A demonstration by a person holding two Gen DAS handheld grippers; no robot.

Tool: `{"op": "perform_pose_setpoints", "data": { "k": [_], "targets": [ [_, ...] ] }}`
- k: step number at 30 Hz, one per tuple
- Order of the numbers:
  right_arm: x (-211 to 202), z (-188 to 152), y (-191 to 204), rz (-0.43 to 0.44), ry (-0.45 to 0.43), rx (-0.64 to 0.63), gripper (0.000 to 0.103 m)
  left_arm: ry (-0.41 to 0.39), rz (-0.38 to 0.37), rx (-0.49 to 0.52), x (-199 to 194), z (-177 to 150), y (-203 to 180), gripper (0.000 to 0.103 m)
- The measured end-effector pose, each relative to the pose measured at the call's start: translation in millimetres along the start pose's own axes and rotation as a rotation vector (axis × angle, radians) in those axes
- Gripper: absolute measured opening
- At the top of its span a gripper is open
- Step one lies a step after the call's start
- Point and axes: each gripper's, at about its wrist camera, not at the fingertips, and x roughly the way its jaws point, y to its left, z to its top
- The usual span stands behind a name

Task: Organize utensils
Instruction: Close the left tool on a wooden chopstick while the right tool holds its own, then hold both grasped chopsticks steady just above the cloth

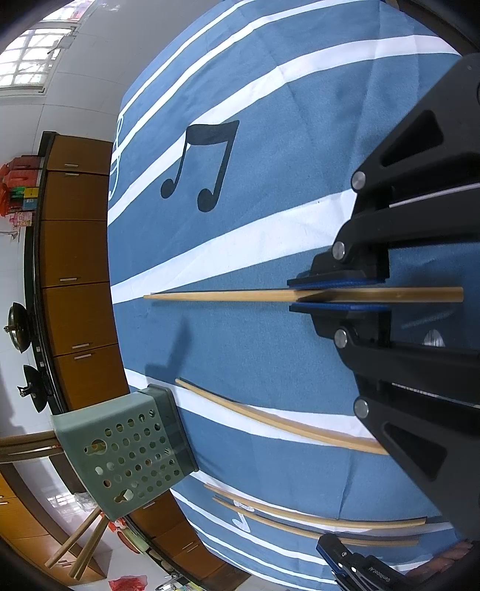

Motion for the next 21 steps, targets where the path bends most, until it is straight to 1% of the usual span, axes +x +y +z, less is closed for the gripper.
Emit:
{"op": "perform_pose_setpoints", "data": {
  "k": [6, 8, 10, 12, 16, 21],
  "targets": [
    [-0.2, -0.2, 1.2, -0.005, -0.001, -0.010, 0.009, -0.002, 0.006, 0.017, -0.7, -1.9, -2.9, 0.018],
    [0.2, 0.2, 2.2, 0.002, 0.001, -0.017, 0.008, 0.001, 0.013, 0.031, 0.7, -0.8, -3.7, 0.010],
    [1.1, 2.0, 2.3, 0.020, 0.009, -0.021, 0.008, 0.008, 0.009, 0.033, 3.4, 3.2, -0.7, 0.008],
    [2.9, 4.8, 3.6, 0.030, 0.014, -0.022, 0.008, 0.016, 0.016, 0.017, 7.9, 10.2, 6.8, 0.008],
    [5.9, 13.5, 9.2, 0.034, 0.002, -0.047, 0.008, 0.016, 0.058, -0.022, 20.0, 26.6, 27.1, 0.008],
    [18.7, 22.6, 11.0, -0.002, 0.002, -0.078, 0.008, 0.013, 0.062, -0.078, 31.5, 42.4, 46.0, 0.008]
  ]
}}
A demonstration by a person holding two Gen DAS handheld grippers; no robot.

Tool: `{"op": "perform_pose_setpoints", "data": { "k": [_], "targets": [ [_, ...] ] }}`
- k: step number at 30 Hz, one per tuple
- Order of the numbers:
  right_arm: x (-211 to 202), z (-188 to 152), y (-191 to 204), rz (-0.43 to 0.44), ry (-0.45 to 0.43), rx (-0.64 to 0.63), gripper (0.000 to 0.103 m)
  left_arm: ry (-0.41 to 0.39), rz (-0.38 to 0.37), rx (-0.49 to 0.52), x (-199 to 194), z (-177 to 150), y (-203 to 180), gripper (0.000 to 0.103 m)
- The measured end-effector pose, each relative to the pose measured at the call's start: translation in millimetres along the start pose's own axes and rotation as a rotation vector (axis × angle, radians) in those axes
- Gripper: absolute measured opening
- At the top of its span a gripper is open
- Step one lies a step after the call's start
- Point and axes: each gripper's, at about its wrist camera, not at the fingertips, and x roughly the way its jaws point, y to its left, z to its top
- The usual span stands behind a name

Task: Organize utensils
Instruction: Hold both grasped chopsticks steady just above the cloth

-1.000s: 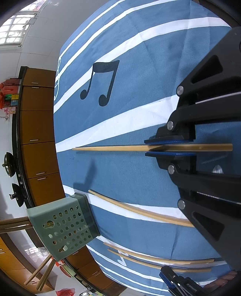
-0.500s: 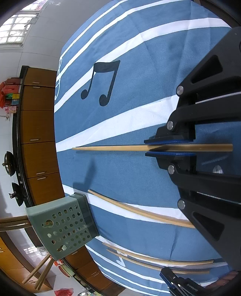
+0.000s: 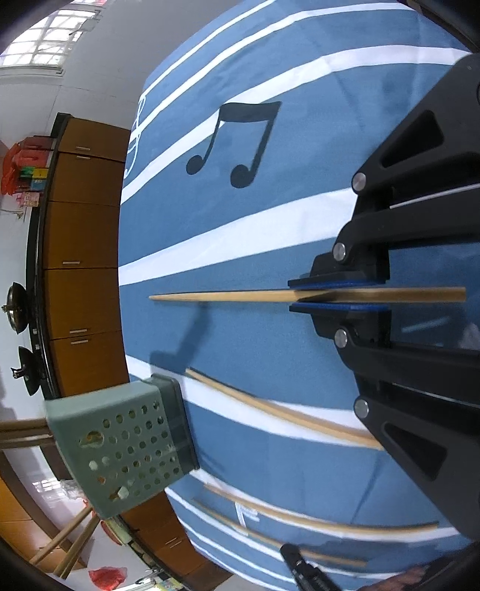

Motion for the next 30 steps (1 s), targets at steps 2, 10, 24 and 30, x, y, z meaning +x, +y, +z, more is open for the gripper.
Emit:
{"op": "perform_pose_setpoints", "data": {
  "k": [2, 10, 24, 30],
  "targets": [
    [2.8, 2.5, -1.2, -0.010, -0.006, -0.003, 0.008, -0.005, -0.013, -0.015, 2.3, 2.6, 3.3, 0.008],
    [4.7, 3.1, -7.1, -0.014, -0.022, 0.004, 0.008, -0.024, -0.035, -0.030, 1.2, 0.1, 6.2, 0.008],
    [5.4, 3.0, -7.7, -0.005, -0.021, 0.018, 0.009, -0.023, -0.039, -0.035, 1.2, 0.4, 6.2, 0.009],
    [5.2, 3.0, -7.5, -0.005, -0.022, 0.018, 0.009, -0.023, -0.044, -0.039, 0.9, 0.0, 6.3, 0.009]
  ]
}}
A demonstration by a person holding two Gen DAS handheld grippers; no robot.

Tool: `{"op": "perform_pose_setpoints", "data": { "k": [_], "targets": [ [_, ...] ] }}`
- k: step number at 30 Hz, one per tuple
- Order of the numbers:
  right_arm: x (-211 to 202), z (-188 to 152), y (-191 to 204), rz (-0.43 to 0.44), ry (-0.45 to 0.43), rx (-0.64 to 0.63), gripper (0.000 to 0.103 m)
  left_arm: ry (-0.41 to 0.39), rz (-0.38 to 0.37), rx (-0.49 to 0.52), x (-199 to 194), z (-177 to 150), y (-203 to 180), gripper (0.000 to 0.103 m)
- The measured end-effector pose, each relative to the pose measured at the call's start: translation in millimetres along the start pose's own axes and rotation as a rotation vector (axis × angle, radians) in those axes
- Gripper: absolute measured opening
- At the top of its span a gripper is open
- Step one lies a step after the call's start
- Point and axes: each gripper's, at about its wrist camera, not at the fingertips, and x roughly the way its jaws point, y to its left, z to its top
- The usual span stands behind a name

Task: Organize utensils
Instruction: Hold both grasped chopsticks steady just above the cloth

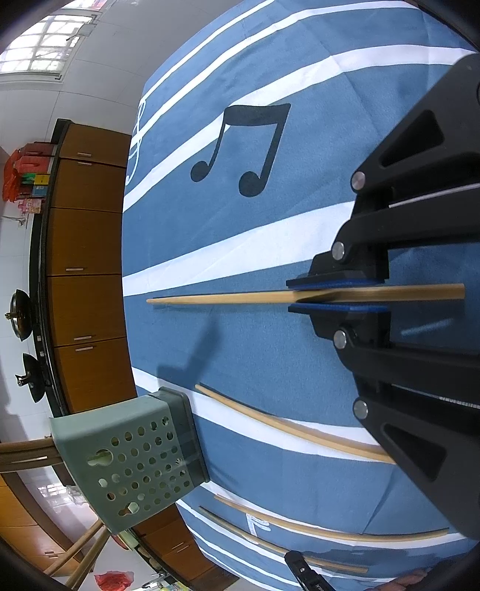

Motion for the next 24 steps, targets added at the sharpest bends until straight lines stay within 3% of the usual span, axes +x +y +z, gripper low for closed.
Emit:
{"op": "perform_pose_setpoints", "data": {
  "k": [17, 24],
  "targets": [
    [0.1, 0.1, -0.1, -0.001, 0.000, -0.001, 0.009, 0.000, 0.002, 0.000, 0.2, 0.1, 0.0, 0.010],
    [-4.6, -6.1, 0.5, -0.006, 0.001, -0.003, 0.009, 0.003, 0.001, 0.059, -8.7, -11.9, -9.5, 0.025]
  ]
}}
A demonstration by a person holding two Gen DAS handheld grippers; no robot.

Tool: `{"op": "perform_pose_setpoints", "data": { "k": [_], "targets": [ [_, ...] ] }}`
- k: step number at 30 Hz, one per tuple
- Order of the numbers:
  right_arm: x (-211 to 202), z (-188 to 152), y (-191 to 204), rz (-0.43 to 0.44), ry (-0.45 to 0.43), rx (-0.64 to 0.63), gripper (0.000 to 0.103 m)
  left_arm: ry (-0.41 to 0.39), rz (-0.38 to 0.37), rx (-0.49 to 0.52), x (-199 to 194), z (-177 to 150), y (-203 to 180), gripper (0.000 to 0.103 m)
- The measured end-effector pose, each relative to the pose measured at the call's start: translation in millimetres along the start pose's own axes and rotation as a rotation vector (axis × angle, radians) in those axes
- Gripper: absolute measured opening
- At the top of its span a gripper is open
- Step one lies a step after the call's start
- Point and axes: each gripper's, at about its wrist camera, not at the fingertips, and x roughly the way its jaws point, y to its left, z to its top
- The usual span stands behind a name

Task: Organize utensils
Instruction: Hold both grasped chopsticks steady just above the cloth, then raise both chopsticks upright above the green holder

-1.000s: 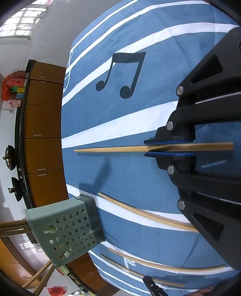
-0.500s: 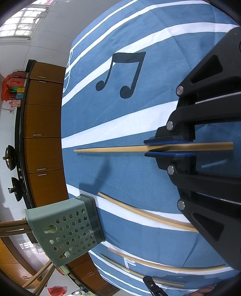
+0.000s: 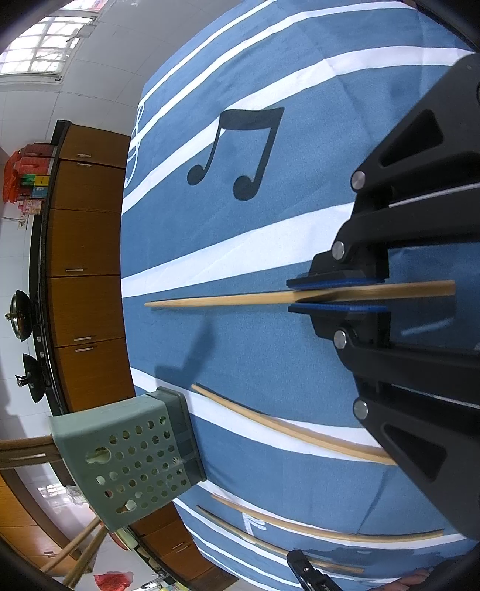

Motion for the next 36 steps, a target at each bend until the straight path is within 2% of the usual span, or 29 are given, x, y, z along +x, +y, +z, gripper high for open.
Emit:
{"op": "perform_pose_setpoints", "data": {
  "k": [5, 10, 13, 19, 31, 36],
  "targets": [
    [-3.8, -4.7, -1.5, 0.007, 0.001, -0.002, 0.009, 0.004, -0.001, 0.020, -5.8, -7.1, -2.1, 0.025],
    [-5.7, -3.9, -2.2, 0.010, 0.008, -0.008, 0.008, 0.014, 0.018, 0.022, -6.0, -6.7, 2.5, 0.008],
    [-18.6, -0.9, -6.4, 0.027, -0.026, 0.011, 0.008, 0.018, 0.000, -0.007, -11.6, -3.8, 10.8, 0.008],
    [-50.2, 11.7, -14.3, 0.040, -0.114, 0.038, 0.008, -0.060, -0.026, -0.013, -40.9, 8.2, 13.8, 0.008],
    [-117.6, 42.8, -19.0, 0.071, -0.338, 0.065, 0.008, -0.275, -0.086, -0.026, -108.7, 42.3, 9.5, 0.008],
    [-131.1, 47.9, -16.7, 0.082, -0.384, 0.067, 0.008, -0.322, -0.089, -0.032, -122.0, 51.8, 10.7, 0.007]
  ]
}}
